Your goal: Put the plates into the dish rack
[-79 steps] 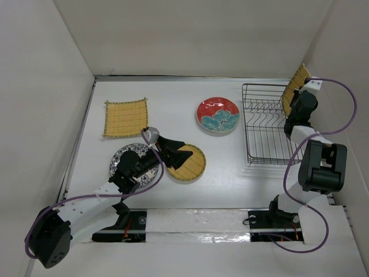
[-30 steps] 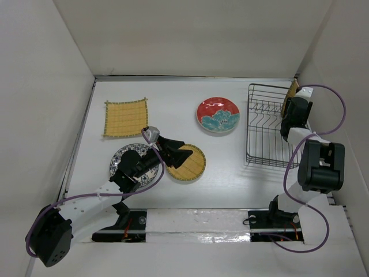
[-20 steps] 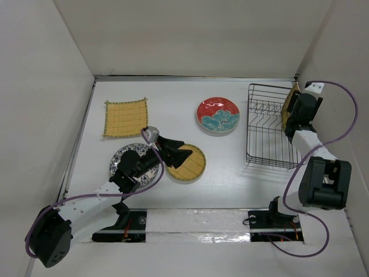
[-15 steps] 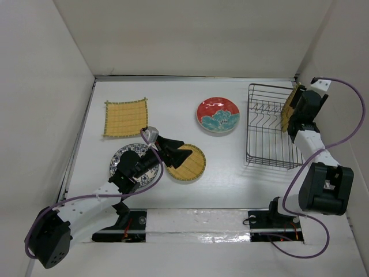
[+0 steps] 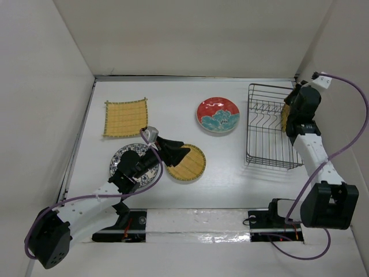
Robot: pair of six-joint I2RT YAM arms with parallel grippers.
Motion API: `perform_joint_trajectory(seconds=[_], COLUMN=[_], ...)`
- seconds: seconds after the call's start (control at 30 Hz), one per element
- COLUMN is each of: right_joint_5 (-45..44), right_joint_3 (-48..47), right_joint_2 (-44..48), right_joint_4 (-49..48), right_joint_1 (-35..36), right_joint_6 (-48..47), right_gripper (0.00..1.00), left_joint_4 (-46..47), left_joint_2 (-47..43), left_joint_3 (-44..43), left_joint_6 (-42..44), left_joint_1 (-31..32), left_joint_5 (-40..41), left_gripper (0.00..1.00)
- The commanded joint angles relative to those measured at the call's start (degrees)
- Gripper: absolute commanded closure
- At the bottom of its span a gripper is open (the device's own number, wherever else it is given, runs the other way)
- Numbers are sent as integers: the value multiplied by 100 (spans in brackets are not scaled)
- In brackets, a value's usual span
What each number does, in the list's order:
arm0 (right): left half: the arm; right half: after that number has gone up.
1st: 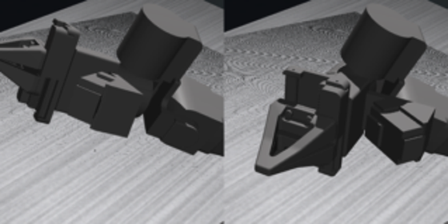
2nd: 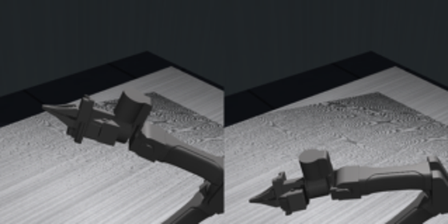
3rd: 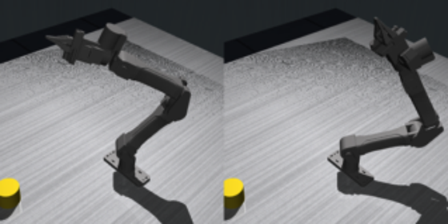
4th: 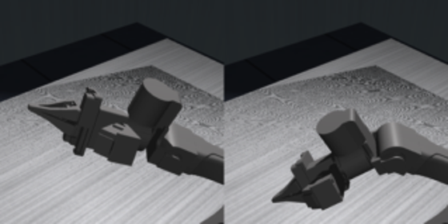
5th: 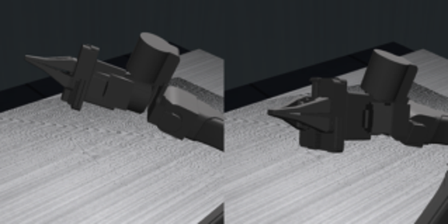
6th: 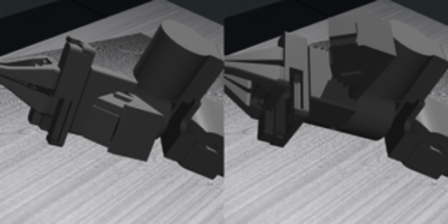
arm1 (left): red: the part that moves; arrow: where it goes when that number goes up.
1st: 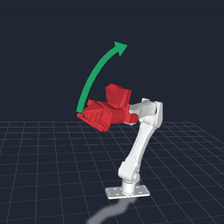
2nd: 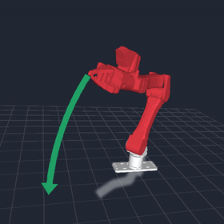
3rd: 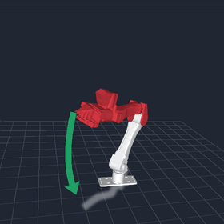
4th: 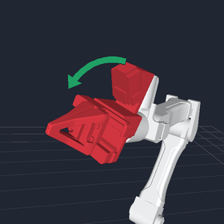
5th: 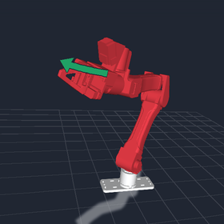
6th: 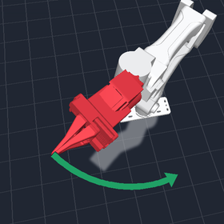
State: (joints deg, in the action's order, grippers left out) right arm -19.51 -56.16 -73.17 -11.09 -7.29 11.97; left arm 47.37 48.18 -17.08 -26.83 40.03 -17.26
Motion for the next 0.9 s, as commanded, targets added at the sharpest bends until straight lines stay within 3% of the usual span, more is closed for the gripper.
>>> perform_joint_trajectory(seconds=[0.0, 0.03, 0.13, 0.23, 0.37, 0.53, 0.63, 0.77, 0.87], right_joint_5=[718, 799, 1352, 1659, 2397, 3276, 3680, 4068, 4227], right_joint_3=[-439, -457, -527, -598, -536, -1289, -1896, -3169, -3620], right_joint_2=[399, 400, 173, -162, -951, -2033, -2938, -4037, -4705], right_joint_4=[10, 54, 159, 300, 82, 28, 265, 721, 854], right_joint_1=[753, 964, 1887, 2810, 3532, 4313, 4806, 5202, 5290], right_joint_6=[473, 552, 552, 517, 745, 738, 649, 553, 596], right_gripper=[89, 100, 100, 100, 100, 97, 85, 54, 45], left_joint_4=[44, 9, -114, -193, -360, -668, -721, -1010, -906], left_joint_2=[-133, -169, -414, -915, -1767, -2585, -2709, -2507, -2349], left_joint_3=[-234, -226, -182, -50, 178, 83, 3, -251, -313], left_joint_6=[64, 64, 81, 108, 187, 12, -33, 142, 283], left_joint_1=[5, 5, 5, 5, 5, 66, 66, 66, 66], left_joint_5=[222, 353, 634, 1029, 1654, 2384, 2577, 3025, 3211], left_gripper=[55, 60, 86, 100, 100, 100, 100, 96, 88])
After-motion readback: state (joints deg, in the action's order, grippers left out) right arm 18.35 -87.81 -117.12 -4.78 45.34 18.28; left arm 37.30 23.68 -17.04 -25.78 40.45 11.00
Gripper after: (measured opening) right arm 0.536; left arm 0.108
